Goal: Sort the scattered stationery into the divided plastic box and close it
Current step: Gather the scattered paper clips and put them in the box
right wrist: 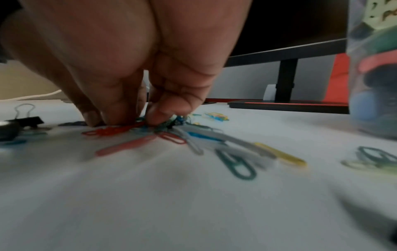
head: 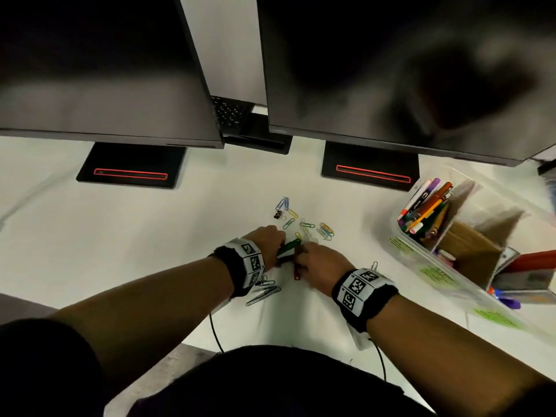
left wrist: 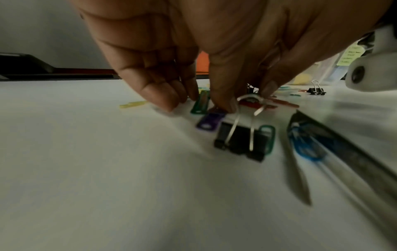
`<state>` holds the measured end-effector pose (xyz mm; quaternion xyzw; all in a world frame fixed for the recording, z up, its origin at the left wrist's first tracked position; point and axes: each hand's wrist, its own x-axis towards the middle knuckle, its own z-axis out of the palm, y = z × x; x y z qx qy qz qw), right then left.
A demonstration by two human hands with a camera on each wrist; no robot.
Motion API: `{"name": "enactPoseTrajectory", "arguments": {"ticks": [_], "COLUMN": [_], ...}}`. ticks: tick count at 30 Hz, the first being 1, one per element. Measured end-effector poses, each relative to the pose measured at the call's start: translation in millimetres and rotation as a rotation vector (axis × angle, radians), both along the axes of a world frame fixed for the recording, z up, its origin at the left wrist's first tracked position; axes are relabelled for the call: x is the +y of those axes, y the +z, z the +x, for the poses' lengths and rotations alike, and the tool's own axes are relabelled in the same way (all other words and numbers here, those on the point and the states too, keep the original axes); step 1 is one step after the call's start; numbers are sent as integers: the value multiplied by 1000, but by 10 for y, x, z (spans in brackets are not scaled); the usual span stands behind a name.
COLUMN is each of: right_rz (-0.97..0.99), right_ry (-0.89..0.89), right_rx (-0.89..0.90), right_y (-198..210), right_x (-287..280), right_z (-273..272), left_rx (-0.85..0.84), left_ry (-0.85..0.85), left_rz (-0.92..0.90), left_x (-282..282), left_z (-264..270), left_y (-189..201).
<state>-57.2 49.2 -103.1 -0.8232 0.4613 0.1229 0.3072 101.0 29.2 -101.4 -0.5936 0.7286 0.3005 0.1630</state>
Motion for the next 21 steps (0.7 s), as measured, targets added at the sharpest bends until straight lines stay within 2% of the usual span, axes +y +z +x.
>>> {"name": "enactPoseTrajectory", "arguments": {"ticks": [9,11,14,21], "right_rz": [-116,-133,-125,-94], "right_ry": [-95,-169,-287,-360], "right_rx": [81,69,57,99], "right_y": [-24,-26,-28,-23], "right_x": [-50,-32,-5,-51], "right_z": [-158,-123,-76,-96], "left_rx": [21,31,51,147], "left_ry": [-2,1,3,9], "left_rz": [-23,-34,-49,-15], "left_x": [-22,-10,13,36], "left_z": [87,76,59,10], "left_y": [-43,-34,-23,13]}}
